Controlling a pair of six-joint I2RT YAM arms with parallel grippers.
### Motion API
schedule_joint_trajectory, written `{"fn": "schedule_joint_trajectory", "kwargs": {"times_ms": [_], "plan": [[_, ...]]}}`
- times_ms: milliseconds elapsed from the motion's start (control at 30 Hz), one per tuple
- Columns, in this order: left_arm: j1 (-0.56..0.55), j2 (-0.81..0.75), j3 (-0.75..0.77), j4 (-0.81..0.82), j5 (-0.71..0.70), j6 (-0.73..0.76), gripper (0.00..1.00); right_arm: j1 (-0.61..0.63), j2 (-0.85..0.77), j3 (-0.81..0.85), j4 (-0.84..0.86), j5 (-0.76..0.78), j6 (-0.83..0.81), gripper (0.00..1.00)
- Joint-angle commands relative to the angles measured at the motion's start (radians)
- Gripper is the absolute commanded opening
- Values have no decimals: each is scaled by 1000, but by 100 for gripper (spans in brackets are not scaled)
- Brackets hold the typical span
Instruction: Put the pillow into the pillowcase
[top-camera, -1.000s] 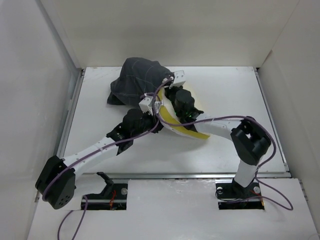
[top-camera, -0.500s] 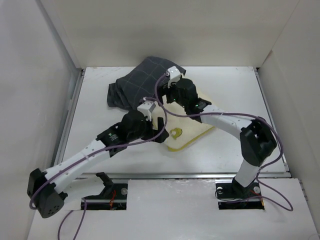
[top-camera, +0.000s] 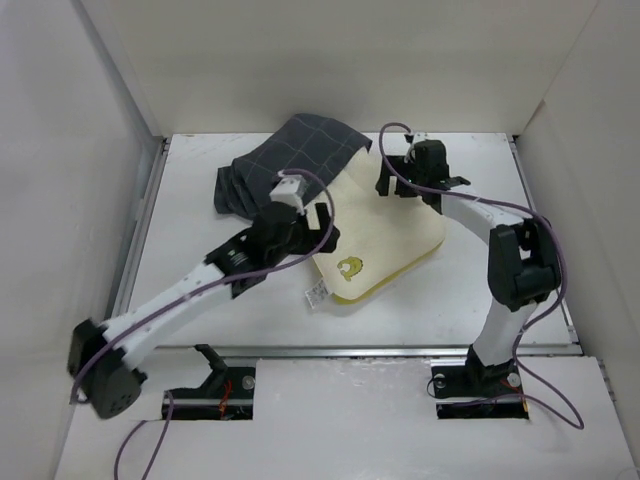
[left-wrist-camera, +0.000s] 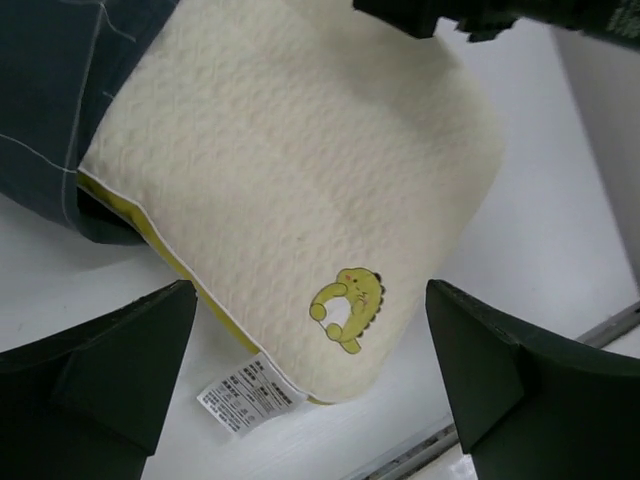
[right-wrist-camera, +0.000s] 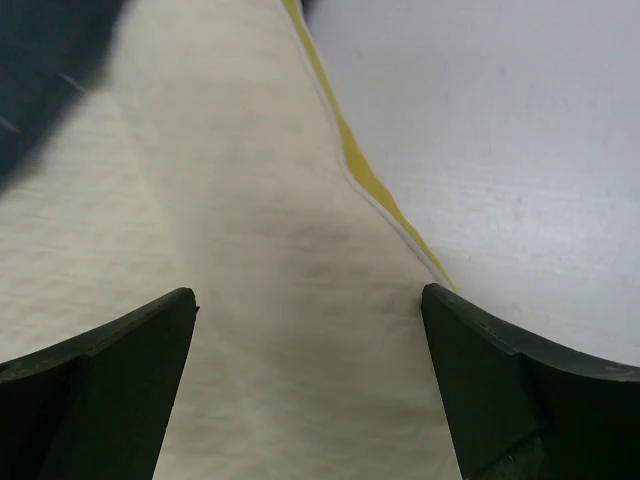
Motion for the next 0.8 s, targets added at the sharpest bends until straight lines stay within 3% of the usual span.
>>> {"fn": "schedule_joint_trajectory", "kwargs": {"times_ms": [0, 167, 233, 333, 433, 500, 700, 767], "plan": [[19, 235, 137, 33, -32, 15, 100, -18, 44, -12, -70, -77, 74, 100], [49, 326, 236, 38, -10, 78, 100, 57, -46, -189, 37, -300, 126, 100], [49, 326, 247, 59, -10, 105, 100, 157, -85, -239, 75, -380, 139, 100], [69, 326, 267, 24, -51, 106, 100, 278, -139, -228, 91, -444, 160, 100], [69, 306, 267, -46, -141, 95, 100, 295, -198, -204, 82, -454, 160, 100], [69, 291, 258, -83, -197, 69, 100, 263, -270, -192, 51, -415, 151, 100], [69, 277, 172, -146, -164, -6, 100, 37, -373, -208, -102, -143, 196, 100], [69, 329, 163, -155, -206, -54, 100, -19, -373, -198, -112, -142, 196, 100]]}}
